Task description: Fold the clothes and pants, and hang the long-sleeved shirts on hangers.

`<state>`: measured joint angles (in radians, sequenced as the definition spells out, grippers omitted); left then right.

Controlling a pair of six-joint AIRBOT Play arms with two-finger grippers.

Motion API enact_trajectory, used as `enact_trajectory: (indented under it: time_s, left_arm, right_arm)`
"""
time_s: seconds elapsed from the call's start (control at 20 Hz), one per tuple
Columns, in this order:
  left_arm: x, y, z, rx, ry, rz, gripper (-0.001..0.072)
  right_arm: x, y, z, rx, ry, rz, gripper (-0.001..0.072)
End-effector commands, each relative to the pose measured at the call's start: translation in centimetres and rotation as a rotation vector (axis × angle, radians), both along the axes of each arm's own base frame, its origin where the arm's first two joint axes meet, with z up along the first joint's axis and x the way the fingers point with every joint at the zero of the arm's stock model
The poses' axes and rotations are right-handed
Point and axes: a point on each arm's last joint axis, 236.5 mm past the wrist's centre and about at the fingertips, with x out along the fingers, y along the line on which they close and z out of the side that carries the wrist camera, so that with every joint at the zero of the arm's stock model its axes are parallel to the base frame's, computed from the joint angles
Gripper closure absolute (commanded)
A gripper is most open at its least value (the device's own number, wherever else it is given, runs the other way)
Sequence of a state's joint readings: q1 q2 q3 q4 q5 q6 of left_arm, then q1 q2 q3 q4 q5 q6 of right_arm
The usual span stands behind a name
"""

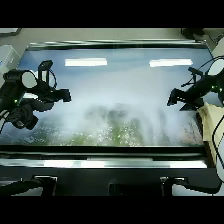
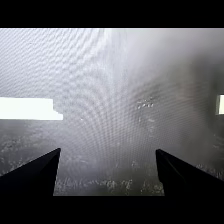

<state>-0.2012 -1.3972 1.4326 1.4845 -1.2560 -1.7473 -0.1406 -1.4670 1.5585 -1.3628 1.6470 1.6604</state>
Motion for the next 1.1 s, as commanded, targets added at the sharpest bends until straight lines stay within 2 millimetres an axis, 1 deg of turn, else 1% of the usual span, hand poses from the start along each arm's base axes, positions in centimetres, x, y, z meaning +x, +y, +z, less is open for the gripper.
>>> enact_trajectory:
  time_s: [0.0, 0.65, 0.8, 0.9, 0.95, 1.0, 1.05]
  left_arm:
    - [0.0, 0.0, 0.0, 0.001, 0.001, 0.000, 0.0057]
    - [0.0, 0.0, 0.0, 0.001, 0.001, 0.000, 0.0057]
    - [1.2, -0.4, 0.0, -0.025, -0.038, 0.035, 0.0057]
    - [2.1, -0.8, 0.4, -0.047, -0.074, 0.038, 0.0057]
    - [2.4, -0.6, 0.6, -0.040, -0.089, 0.040, 0.0057]
    - [3.0, 1.3, 1.1, 0.022, -0.116, 0.051, 0.0053]
    - [3.3, 4.8, 2.0, 0.129, -0.123, 0.078, 0.0024]
  right_arm:
    - [0.0, 0.0, 0.0, 0.001, 0.001, 0.001, 0.0022]
    - [0.0, 0.0, 0.0, 0.001, 0.000, 0.000, 0.0022]
    - [1.0, -0.1, 0.0, -0.007, -0.041, -0.008, 0.0020]
    - [1.6, -0.6, 0.0, -0.026, -0.064, -0.013, 0.0009]
    - [1.9, -1.2, -0.1, -0.051, -0.077, -0.013, 0.0005]
    - [2.3, -2.0, -0.2, -0.085, -0.094, -0.021, 0.0017]
    - [2.8, -2.6, -0.2, -0.110, -0.114, -0.024, 0.0042]
